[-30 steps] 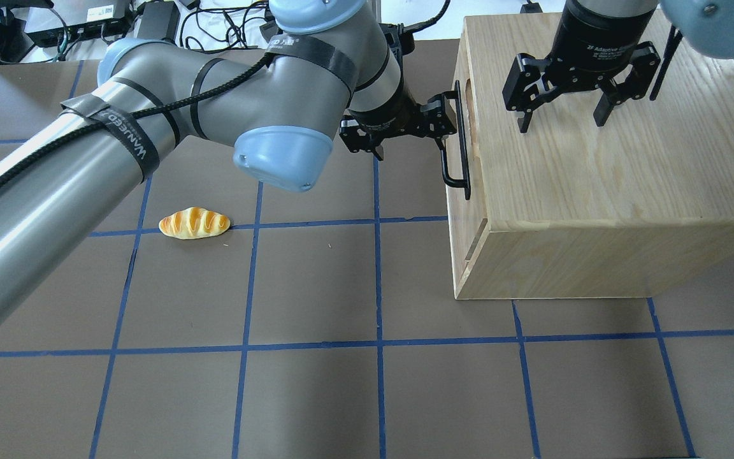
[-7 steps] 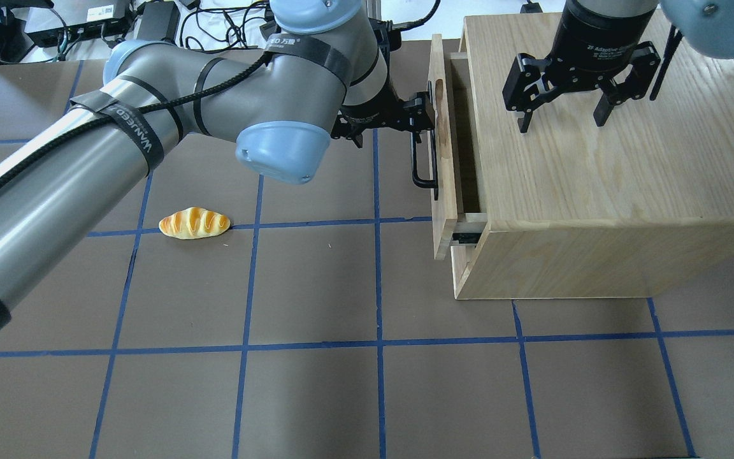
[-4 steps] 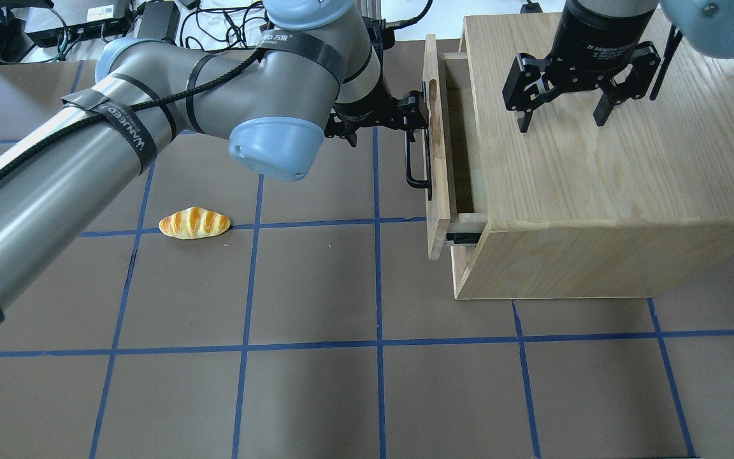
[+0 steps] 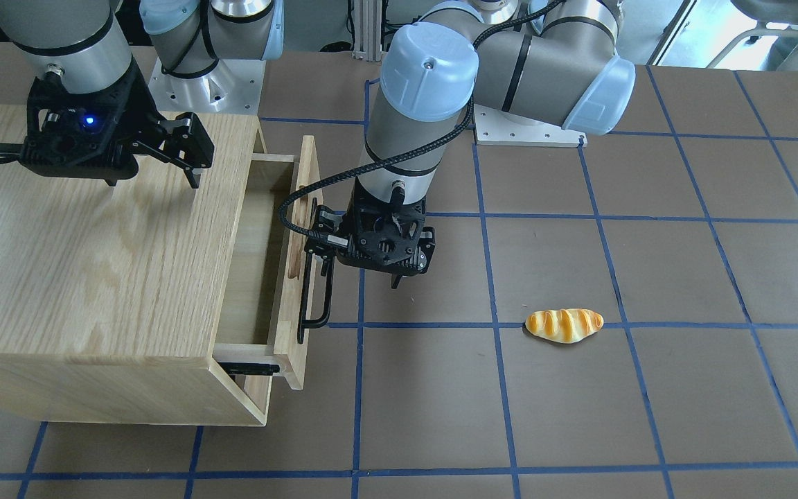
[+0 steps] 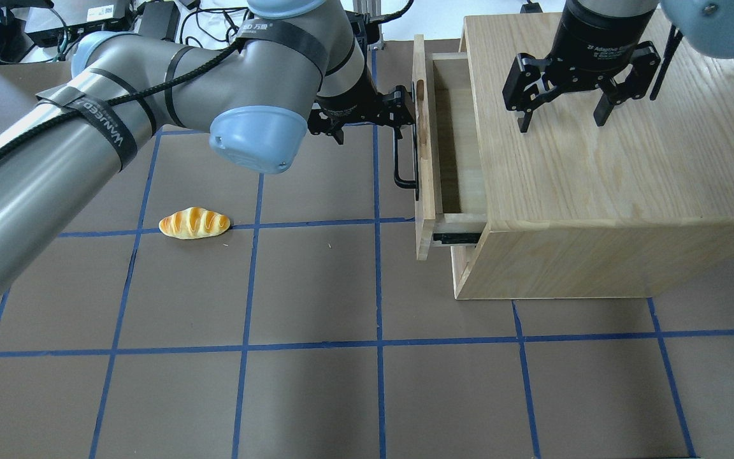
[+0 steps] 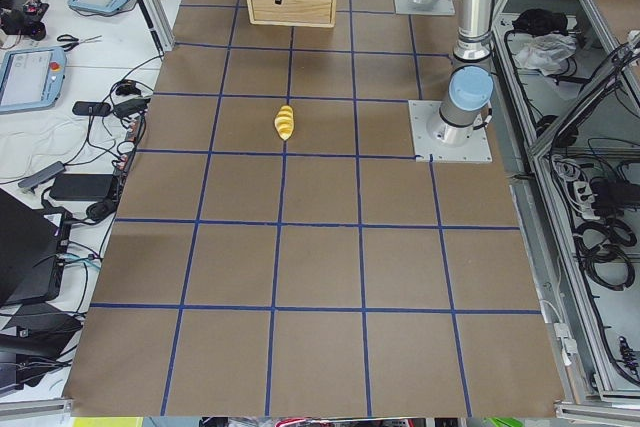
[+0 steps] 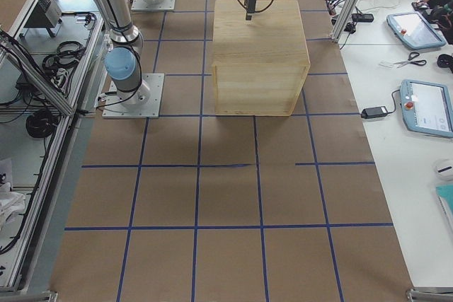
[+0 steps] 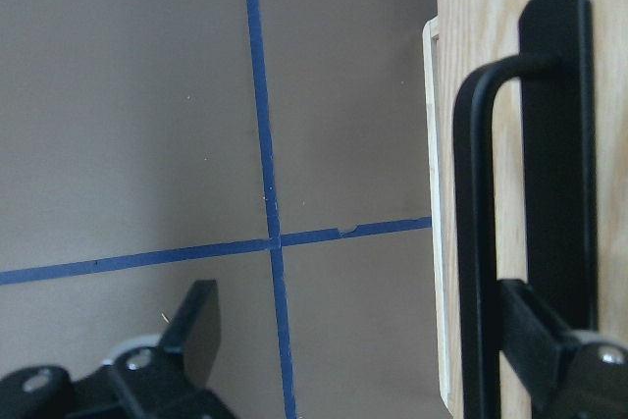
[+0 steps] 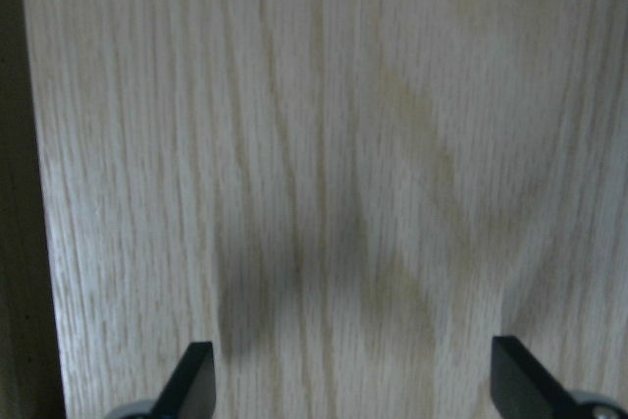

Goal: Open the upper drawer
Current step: 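Pull the handle with the left gripper, sliding the drawer out, then keep pulling the drawer farther out with the left gripper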

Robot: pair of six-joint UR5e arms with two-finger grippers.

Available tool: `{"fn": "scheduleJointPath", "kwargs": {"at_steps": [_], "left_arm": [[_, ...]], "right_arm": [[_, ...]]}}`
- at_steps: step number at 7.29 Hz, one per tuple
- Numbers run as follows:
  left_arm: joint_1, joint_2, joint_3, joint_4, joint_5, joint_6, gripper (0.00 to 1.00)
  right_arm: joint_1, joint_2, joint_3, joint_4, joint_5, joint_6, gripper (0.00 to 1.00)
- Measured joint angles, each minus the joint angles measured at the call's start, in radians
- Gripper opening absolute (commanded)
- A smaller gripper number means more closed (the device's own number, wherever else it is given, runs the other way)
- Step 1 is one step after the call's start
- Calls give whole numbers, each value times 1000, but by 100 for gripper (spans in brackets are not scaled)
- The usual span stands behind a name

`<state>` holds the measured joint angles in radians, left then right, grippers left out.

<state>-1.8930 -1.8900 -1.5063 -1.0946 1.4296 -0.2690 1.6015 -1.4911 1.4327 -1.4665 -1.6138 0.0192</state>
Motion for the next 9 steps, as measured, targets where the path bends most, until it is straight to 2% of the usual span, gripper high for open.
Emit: {"fn": "scheduleJointPath", "kwargs": {"at_steps": [9], "left_arm": [[55,12,0,-50,2,95,100]], "right_arm": [[0,0,1,0,0,0,100]]}}
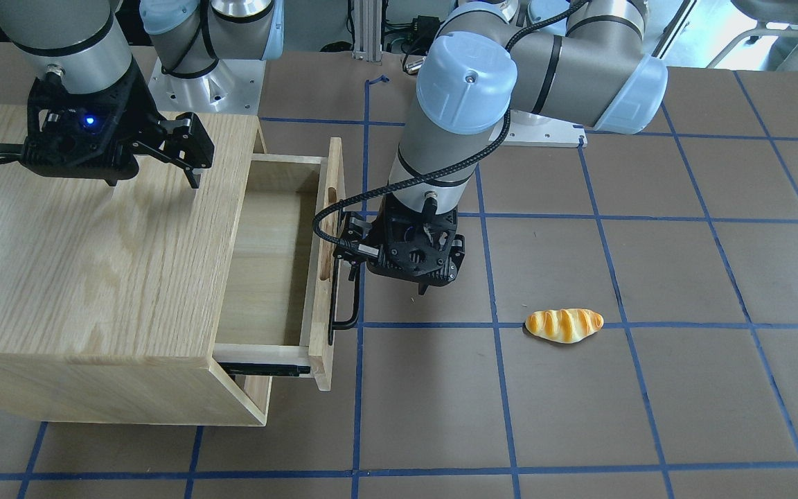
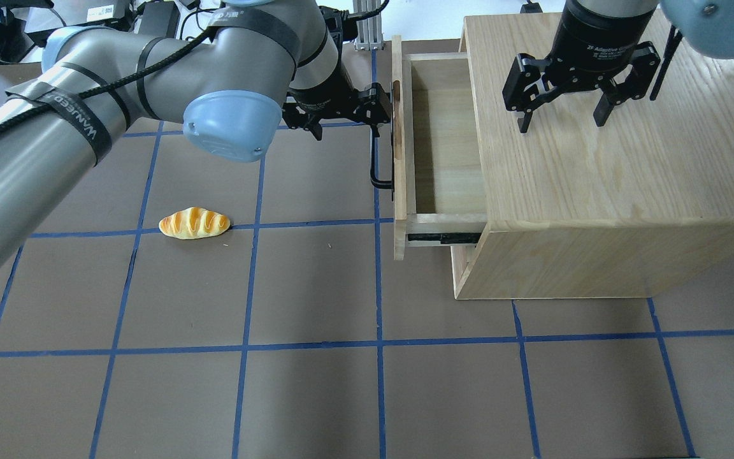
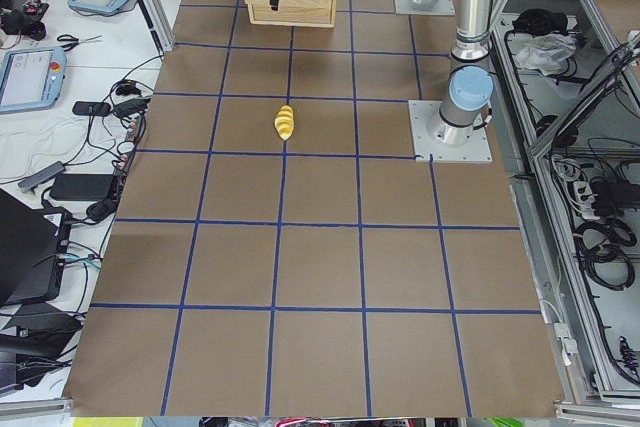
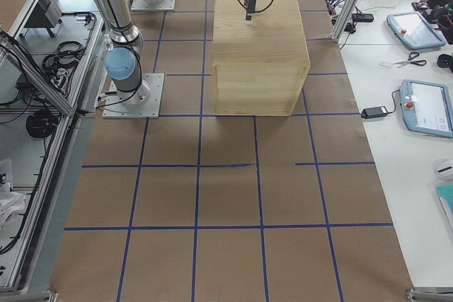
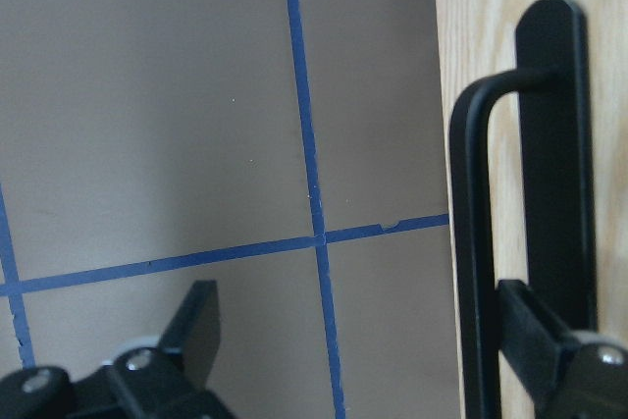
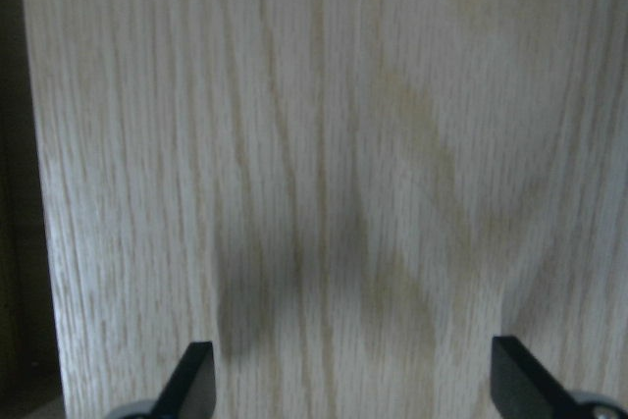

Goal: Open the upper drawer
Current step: 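Keep pulling the drawer farther out with the left gripper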

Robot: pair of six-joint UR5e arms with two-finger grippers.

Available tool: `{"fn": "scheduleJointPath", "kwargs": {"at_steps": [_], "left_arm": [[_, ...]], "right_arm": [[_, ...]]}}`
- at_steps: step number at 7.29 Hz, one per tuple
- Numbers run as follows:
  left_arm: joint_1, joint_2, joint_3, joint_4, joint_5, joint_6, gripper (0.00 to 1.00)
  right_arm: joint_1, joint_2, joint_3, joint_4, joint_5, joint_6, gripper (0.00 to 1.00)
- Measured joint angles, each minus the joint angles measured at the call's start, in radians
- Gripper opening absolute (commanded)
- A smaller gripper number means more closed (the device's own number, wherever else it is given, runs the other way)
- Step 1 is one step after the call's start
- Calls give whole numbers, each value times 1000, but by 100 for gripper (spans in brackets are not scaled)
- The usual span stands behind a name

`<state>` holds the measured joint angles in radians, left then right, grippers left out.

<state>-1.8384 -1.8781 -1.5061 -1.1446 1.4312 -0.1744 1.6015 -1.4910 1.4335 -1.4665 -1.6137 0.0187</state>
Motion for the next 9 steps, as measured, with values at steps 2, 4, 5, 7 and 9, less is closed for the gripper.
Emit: {"fn": "scheduleJointPath", "kwargs": {"at_steps": [2,4,5,7,9], "left_arm": [[17,3,1,-11,0,19,100],[32,8,3,-25,0,37,100],[41,11,10,-41,0,55,100],[54,12,27,-74,0,83,100],[62,12,32,-83,-1,91,100]], "right_arm": [[0,0,0,0,0,1,100],[0,0,-1,0,0,0,100],[0,0,0,0,0,1,100],[0,0,0,0,0,0,100],[0,0,1,0,0,0,100]]}}
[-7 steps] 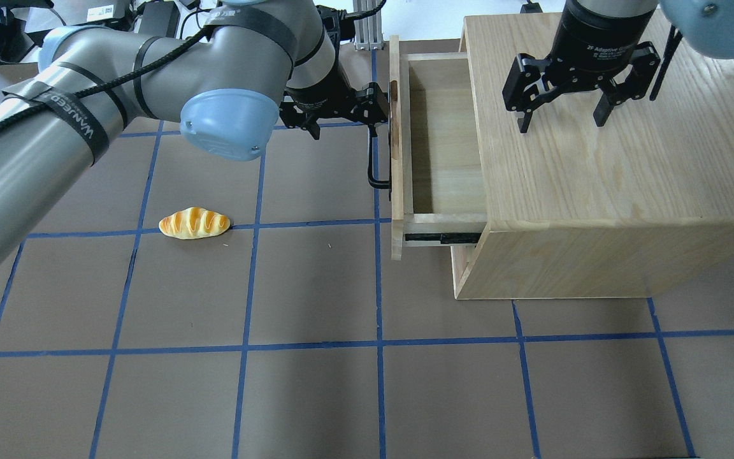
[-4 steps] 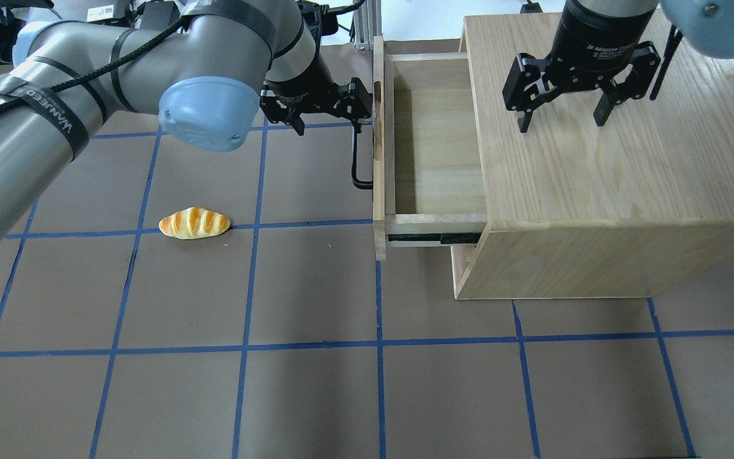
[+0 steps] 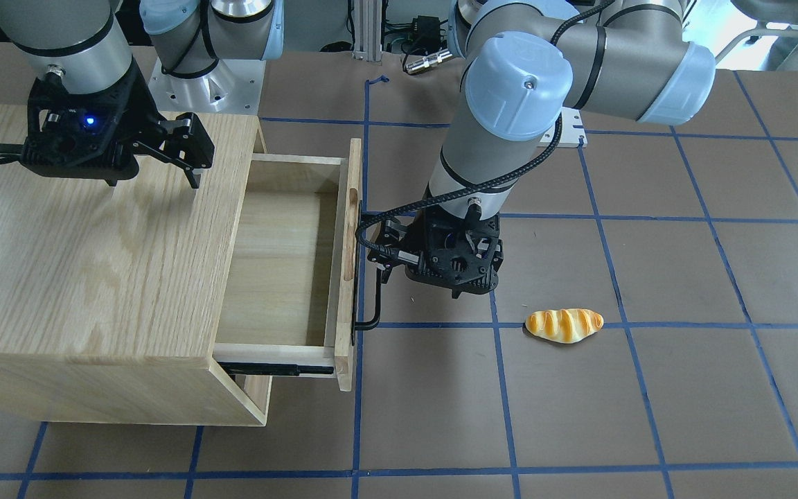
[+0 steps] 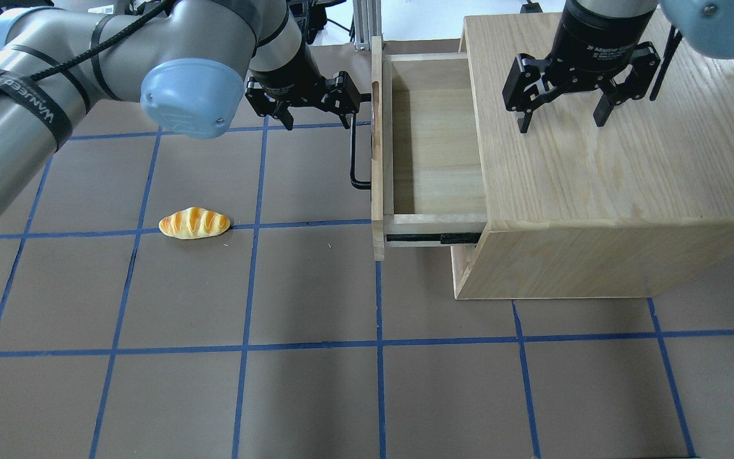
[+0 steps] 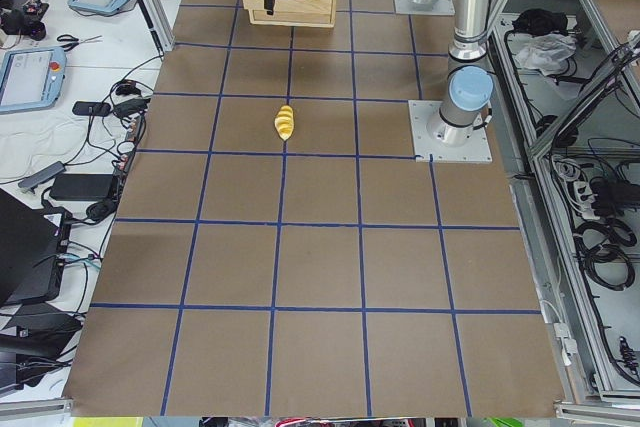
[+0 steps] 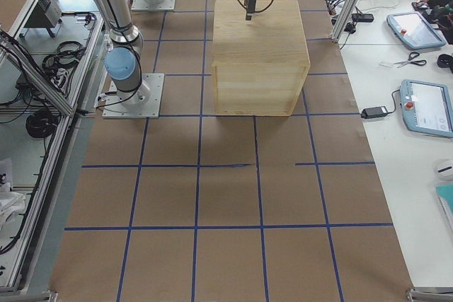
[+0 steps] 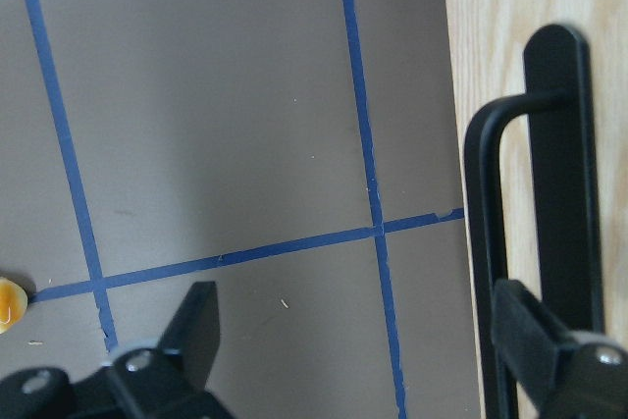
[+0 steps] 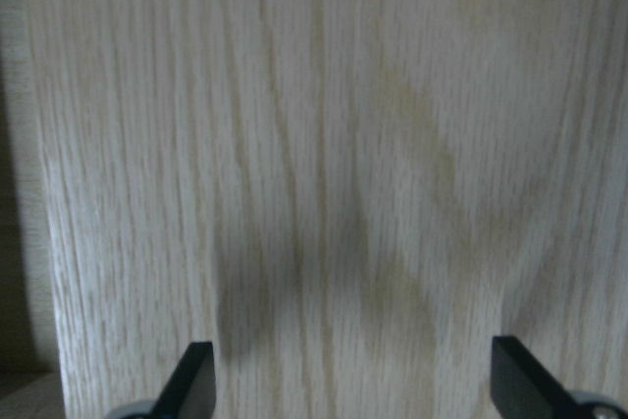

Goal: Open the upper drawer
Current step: 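Keep pulling the drawer farther out with the left gripper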

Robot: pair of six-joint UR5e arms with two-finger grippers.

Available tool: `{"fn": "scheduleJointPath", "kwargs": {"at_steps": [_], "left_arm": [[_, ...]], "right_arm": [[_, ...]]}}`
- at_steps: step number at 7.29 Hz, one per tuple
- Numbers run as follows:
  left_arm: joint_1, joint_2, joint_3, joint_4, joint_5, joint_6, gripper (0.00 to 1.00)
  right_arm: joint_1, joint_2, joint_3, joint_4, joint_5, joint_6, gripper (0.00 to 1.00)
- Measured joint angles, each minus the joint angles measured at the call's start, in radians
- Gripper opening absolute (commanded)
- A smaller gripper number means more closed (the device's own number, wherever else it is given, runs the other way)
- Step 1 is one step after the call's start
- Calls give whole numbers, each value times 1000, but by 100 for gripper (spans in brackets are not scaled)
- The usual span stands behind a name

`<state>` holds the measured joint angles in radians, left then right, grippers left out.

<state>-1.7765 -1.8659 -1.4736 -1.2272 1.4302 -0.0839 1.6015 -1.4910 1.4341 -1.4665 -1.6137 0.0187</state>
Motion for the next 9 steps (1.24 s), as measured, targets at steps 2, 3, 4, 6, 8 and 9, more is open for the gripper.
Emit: {"fn": "scheduleJointPath", "kwargs": {"at_steps": [2,3,4,6,8,9], "left_arm": [[-1,-6,6,-2,-10,-5,100],[-3,-10,6,-3,-22,-12,100],[-5,-12,4,-3,-38,-15,100],[-7,-18,3,-2,-48,-16,100],[-7,-28,4,2,-49,-14,100],[-6,-30,3,3,-47,-11,100]], "right_arm": [[0,0,-1,0,0,1,100],[0,0,-1,0,0,1,100],[0,0,0,0,0,1,100],[0,0,-1,0,0,1,100],[0,0,-1,0,0,1,100],[0,0,-1,0,0,1,100]]}}
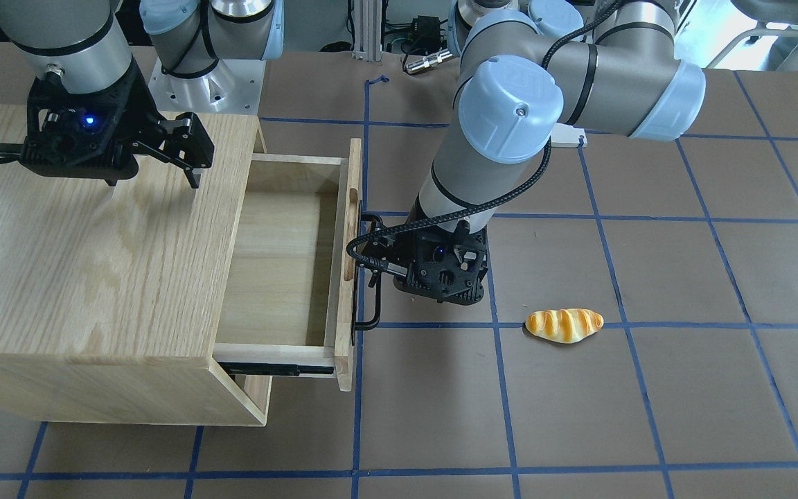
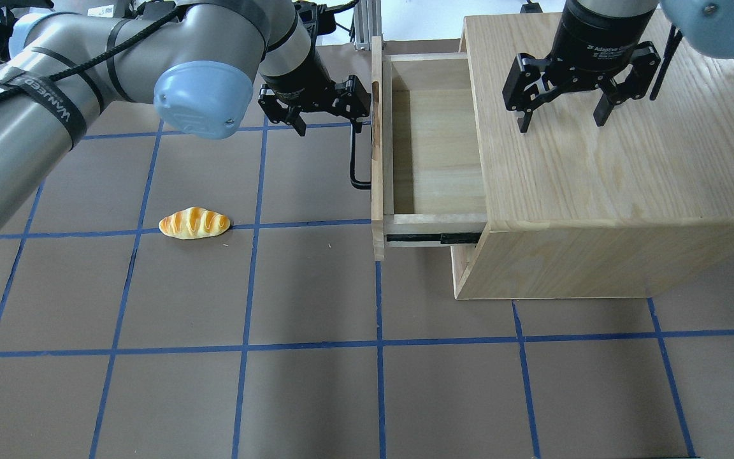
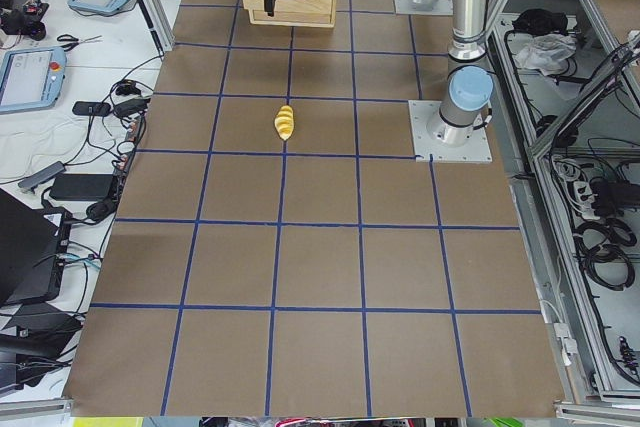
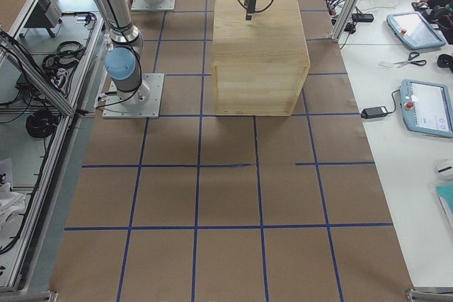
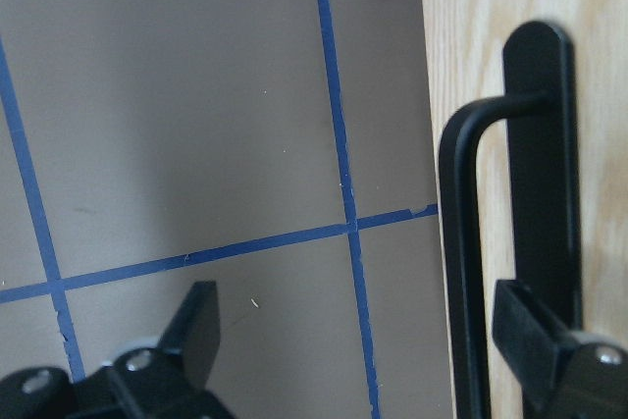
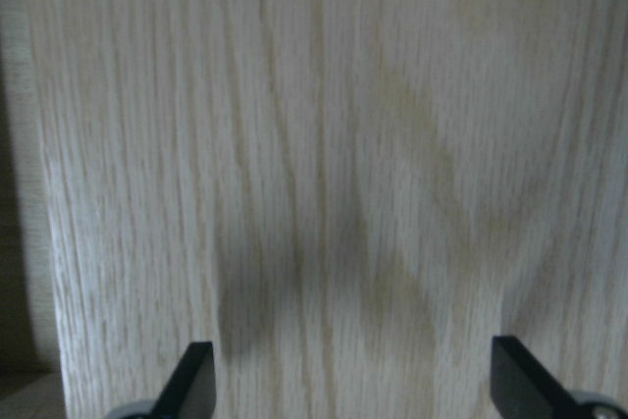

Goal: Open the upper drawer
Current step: 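Keep pulling the drawer farther out with the left gripper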

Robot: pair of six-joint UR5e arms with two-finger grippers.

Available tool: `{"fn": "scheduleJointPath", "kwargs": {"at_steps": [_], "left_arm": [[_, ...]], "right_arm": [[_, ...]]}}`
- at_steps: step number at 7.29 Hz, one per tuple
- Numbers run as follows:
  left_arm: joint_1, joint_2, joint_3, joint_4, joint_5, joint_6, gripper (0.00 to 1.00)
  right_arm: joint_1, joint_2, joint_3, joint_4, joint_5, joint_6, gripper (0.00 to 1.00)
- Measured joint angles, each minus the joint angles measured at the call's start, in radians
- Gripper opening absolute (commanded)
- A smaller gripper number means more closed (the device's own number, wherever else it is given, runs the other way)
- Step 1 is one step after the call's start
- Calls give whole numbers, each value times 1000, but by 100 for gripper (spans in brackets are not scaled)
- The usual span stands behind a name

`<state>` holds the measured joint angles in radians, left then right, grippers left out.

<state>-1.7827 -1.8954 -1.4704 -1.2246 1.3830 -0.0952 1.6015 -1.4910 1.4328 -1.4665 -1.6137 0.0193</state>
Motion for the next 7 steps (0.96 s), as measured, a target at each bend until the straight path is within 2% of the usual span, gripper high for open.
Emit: {"fn": "scheduleJointPath", "kwargs": {"at_steps": [7], "left_arm": [[8,0,4,3,40,40,100]], "right_arm": [[0,0,0,0,0,0,100]]}}
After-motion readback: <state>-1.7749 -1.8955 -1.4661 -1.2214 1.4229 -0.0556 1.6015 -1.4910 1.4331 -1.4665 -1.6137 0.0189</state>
